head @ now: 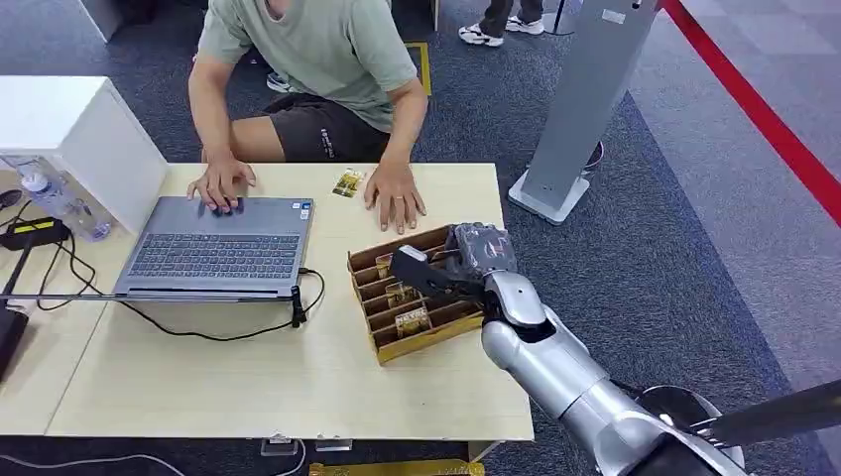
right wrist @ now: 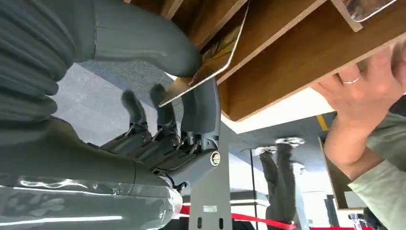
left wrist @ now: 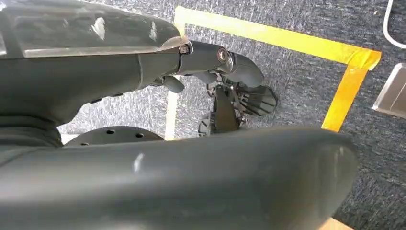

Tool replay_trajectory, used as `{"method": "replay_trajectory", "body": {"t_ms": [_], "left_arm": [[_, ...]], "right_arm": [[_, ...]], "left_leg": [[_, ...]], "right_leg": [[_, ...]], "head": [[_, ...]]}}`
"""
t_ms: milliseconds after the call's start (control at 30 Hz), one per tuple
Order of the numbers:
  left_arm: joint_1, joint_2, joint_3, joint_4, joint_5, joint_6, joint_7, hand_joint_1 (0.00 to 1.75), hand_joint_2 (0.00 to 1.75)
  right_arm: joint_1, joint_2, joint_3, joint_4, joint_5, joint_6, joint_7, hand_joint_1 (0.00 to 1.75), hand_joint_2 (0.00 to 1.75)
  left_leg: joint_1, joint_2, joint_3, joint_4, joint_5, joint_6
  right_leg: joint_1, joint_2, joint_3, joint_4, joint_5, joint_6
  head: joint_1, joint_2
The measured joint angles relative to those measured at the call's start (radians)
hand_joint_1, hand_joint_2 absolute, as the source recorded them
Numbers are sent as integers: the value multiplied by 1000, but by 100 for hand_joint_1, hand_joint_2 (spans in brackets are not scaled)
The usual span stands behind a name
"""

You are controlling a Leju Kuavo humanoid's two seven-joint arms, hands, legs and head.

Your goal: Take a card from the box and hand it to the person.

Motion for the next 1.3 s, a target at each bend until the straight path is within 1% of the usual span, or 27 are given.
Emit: {"method": "replay_trajectory", "body": {"t_ms": [167,267,467,633,900,1067,1300], "left_arm": [[0,0,6,0,3,0,-1,0,0],[0,0,12,0,3,0,-1,0,0],[0,0,12,0,-30,21,-8,0,0],[0,-1,18,0,-6,21,-16,0,0],[1,-1,23,0,-3,9,-17,0,0],[2,-1,26,0,0,10,-18,0,0],[4,-2,36,1,0,11,-21,0,0]], "right_arm": [[-1,0,0,0,0,0,-2,145,175],[-1,0,0,0,0,0,-2,143,175],[-2,0,0,1,2,-3,-6,143,175],[-2,1,0,1,5,-8,-9,143,175],[-1,3,0,-20,6,-14,-18,143,175],[1,0,-2,-87,12,-21,-15,143,175],[-12,-31,-13,-273,60,0,49,143,175]], "left_leg": [[0,0,0,0,0,0],[0,0,0,0,0,0],[0,0,0,0,0,0],[0,0,0,0,0,0],[0,0,0,0,0,0],[0,0,0,0,0,0],[0,0,0,0,0,0]], "right_leg": [[0,0,0,0,0,0],[0,0,0,0,0,0],[0,0,0,0,0,0],[0,0,0,0,0,0],[0,0,0,0,0,0],[0,0,0,0,0,0],[0,0,0,0,0,0]], "head": [[0,0],[0,0],[0,0],[0,0],[0,0],[-1,0],[0,0]]}}
